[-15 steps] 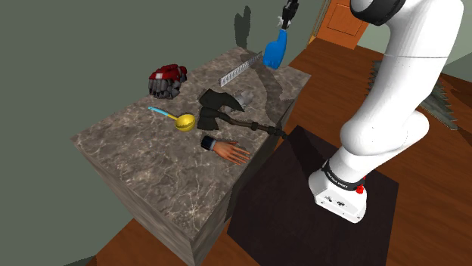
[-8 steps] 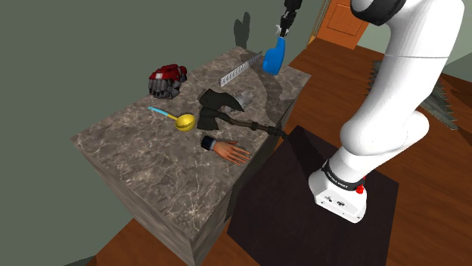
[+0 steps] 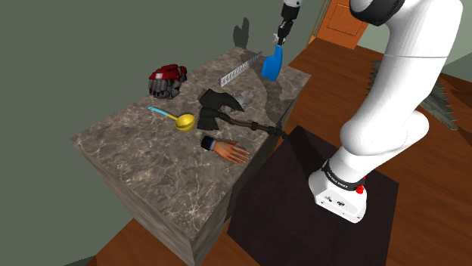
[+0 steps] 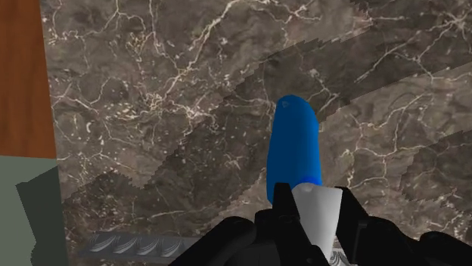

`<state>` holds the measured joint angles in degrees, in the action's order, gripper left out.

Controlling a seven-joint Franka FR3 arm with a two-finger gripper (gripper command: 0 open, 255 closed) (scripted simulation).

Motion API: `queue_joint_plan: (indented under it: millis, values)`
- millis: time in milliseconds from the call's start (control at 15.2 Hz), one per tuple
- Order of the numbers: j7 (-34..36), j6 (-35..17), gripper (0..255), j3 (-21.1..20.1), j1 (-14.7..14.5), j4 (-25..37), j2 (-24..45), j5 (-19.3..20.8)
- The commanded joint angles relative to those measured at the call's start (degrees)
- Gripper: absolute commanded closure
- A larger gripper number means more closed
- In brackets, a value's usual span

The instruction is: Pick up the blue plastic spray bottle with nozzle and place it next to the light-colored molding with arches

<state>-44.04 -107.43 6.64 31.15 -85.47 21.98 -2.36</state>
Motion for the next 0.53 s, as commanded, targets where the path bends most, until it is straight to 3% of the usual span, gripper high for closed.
queue_joint_plan:
  millis: [0,462]
  values:
    - [0.01,-1.62,255,-0.03,-0.05,-1.46,0.11,-0.03]
    - [-0.01,-2.76,255,-0.05,-0.06,-2.38,0.33,-0.06]
